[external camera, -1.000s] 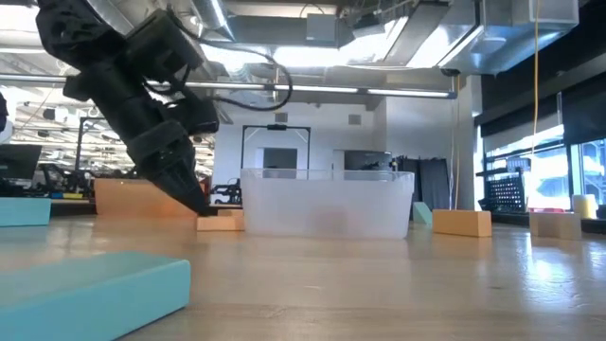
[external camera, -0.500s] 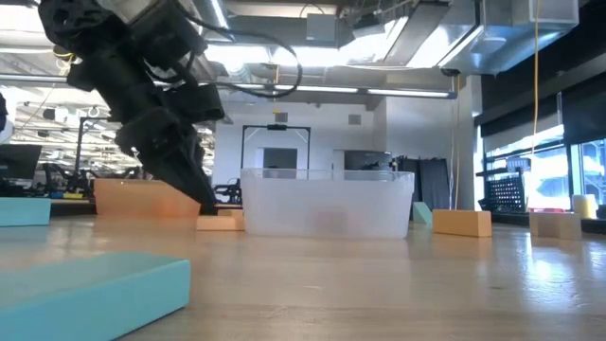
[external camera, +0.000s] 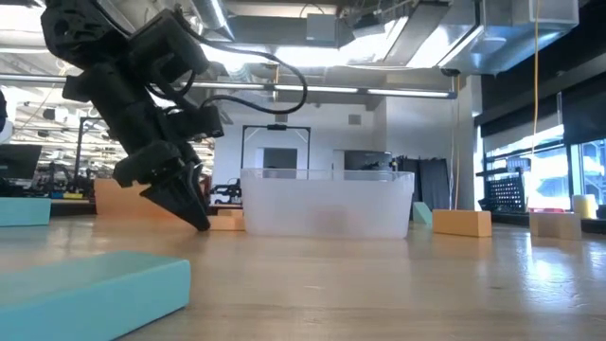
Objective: Sort & place blocks by color
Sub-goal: Put the yellow block into the orange bin
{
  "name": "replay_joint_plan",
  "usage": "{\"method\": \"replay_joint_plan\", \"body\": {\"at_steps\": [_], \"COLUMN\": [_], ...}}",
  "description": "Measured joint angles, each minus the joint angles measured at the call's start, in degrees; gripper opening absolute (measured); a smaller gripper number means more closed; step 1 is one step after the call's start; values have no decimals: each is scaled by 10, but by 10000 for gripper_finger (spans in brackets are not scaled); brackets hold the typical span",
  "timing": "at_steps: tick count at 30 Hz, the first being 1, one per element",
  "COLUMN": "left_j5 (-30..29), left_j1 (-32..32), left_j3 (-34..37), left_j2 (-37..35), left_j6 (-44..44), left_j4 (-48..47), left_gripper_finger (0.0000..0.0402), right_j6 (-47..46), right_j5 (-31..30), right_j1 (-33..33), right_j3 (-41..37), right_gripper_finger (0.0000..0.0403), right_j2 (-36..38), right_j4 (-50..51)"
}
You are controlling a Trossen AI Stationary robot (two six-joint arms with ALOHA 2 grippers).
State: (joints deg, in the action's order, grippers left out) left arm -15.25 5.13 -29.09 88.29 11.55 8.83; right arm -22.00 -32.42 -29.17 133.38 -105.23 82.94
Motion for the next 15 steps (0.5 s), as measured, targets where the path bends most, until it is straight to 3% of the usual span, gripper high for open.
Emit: {"method": "replay_joint_plan", "body": {"at_steps": [11,15], "left_j5": [20,1], "left_j1": [-13,-12], "left_j3": [0,0], "left_j2": [17,17], "left_j6": [-43,-18], "left_j4": [0,-4], "left_gripper_finger": [154,136], "right_j6": [-2,-2], "right_j5": [0,0], "right_j1": [0,0], "right_j3": [0,0], "right_gripper_finger": [168,168], "right_j2": [0,0], "right_j4": [1,1]}}
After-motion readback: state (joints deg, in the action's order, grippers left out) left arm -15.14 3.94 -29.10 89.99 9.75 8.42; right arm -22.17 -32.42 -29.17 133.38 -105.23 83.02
